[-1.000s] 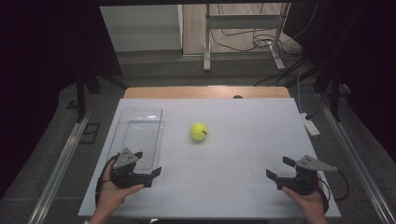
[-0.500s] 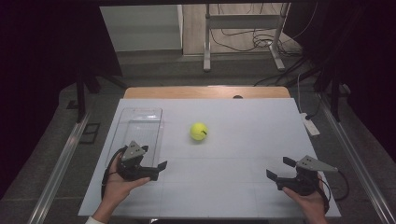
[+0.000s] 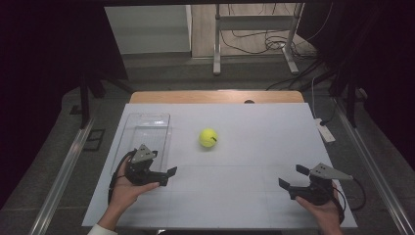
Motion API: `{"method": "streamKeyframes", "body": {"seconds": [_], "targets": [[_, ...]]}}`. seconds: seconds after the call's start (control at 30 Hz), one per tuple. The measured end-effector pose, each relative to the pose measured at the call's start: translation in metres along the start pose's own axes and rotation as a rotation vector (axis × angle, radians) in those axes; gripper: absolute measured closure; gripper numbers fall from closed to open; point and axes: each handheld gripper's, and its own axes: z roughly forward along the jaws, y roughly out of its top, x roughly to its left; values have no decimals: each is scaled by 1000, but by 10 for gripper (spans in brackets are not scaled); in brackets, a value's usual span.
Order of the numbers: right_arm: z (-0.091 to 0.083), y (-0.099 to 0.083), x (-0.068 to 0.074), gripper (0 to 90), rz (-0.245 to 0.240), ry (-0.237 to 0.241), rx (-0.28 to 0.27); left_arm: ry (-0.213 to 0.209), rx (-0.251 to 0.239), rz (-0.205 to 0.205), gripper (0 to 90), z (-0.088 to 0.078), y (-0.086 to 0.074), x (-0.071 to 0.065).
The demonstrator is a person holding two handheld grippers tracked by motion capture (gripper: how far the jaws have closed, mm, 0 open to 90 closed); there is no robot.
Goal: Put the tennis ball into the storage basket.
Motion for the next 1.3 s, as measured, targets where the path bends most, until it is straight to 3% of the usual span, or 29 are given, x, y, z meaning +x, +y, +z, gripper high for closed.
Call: {"method": "streamKeyframes", "body": {"seconds": [0.57,1.3], "targets": [[0,0,-1,107,2,-2,1,-13,28,27,90,14,17,-2],[1,0,-1,107,1,0,4,-28,43,34,90,28,30,0]]}}
